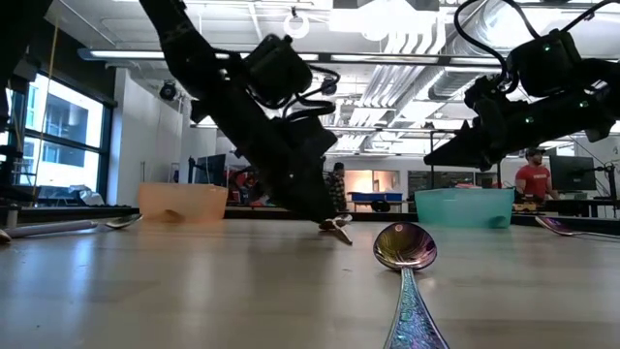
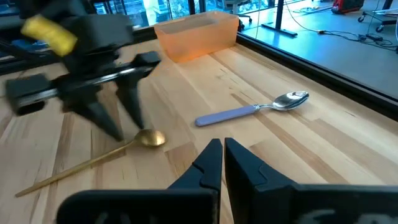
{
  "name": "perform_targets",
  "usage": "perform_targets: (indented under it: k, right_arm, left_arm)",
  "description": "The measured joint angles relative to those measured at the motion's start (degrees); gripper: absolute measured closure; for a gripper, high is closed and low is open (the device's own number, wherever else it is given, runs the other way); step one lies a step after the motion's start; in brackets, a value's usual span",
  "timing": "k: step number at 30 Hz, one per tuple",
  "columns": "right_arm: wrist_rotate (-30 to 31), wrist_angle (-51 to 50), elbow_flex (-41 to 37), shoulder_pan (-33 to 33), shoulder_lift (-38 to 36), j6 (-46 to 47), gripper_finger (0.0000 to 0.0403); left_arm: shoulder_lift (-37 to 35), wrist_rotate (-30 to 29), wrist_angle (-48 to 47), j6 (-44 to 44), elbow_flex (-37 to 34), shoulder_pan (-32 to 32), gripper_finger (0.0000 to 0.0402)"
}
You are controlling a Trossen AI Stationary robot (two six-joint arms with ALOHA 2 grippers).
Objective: Sort silverware by color (type)
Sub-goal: Put the gold spoon into the pink bin
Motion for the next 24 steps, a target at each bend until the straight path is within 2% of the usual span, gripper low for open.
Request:
perform_targets:
  k: [4, 13, 18, 24]
  right_arm:
    - [0.00, -0.20, 0.00, 0.00, 0.00, 0.00, 0.0401]
    - [0.00, -0.20, 0.00, 0.00, 0.00, 0.00, 0.0401]
    - [0.01, -0.20, 0.00, 0.00, 0.00, 0.00, 0.0401]
    - [0.01, -0.20, 0.00, 0.00, 0.00, 0.00, 0.0401]
  left_arm:
    - [0.00, -2.80, -0.32, -4.20, 0.00, -2.98, 0.0258]
    - [0.00, -2.24, 0.07, -14.55, 0.00, -2.92, 0.0258]
    - [0.42, 0.60, 0.35, -16.32, -0.02, -1.93, 0.0258]
    - [0.42, 0.69, 2.61, -16.28, -0.02, -1.17, 0.0258]
